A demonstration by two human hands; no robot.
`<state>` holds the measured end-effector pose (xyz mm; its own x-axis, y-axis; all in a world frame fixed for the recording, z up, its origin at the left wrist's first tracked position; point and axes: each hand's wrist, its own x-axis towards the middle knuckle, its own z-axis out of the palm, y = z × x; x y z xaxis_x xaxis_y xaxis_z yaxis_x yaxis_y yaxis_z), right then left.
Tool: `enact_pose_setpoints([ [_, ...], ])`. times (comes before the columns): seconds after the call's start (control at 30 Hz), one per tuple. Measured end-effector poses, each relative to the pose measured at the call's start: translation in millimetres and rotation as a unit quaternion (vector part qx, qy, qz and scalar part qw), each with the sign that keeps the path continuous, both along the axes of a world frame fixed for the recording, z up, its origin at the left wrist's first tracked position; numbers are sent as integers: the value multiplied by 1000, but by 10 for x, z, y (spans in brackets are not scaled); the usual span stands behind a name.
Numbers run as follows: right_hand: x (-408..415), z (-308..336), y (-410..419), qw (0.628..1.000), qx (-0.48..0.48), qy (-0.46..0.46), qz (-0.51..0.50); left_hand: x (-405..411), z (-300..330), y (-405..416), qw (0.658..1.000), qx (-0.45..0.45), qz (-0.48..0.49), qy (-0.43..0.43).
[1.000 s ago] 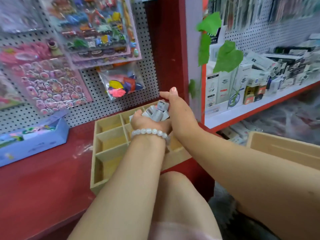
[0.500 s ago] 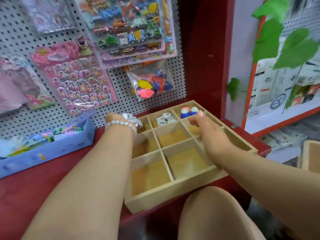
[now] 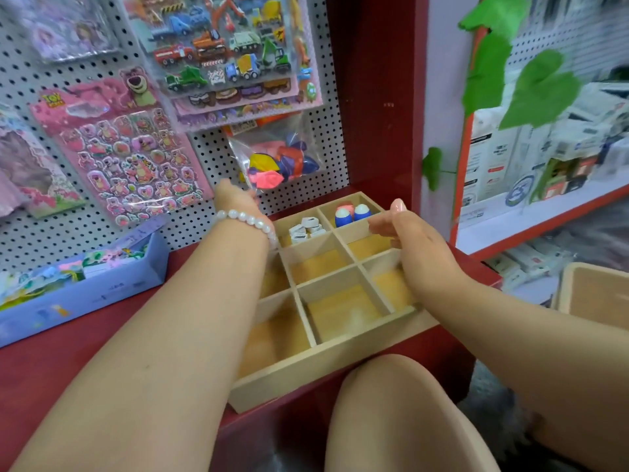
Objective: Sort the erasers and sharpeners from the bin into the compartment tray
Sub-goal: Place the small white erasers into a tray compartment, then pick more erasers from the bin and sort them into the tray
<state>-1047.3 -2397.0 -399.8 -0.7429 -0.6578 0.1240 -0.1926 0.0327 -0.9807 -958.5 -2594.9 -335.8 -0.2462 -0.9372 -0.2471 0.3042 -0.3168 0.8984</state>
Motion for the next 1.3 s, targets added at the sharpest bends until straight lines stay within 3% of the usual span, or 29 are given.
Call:
enact_pose_setpoints([
  [0.17,-355,159,497,997,-40,31,-58,-504,243,884,982,-14,-175,65],
  [0.3,-741,235,1057,992,-71,34,-95,-886,118,1722,950,-9,-305,63],
  [0.5,-1274,29,1974,980,-29,19,-197,-1367,-440,2755,886,-138,-429,-113],
  [0.63,-1649,-322,2667,969,54,6,-243,-1502,-881,3135,804,-275,-479,-219],
  [0.83,-1929,-764,3481,935,249,-35,-248,-1600,-1343,3384,743,-325,-505,-296],
  [0.9,-1987,-913,3600,906,363,-13,-219,-1626,-1420,3411,727,-340,-506,-317],
  [1.0,-1990,-943,3541,832,530,60,-150,-1637,-1570,3430,699,-359,-518,-338],
  [1.1,-1977,-933,3398,802,591,69,-64,-1649,-1660,3445,667,-368,-538,-360],
  [1.3,-2093,-1198,3280,709,699,87,44,-1732,-1709,3455,640,-361,-573,-363],
])
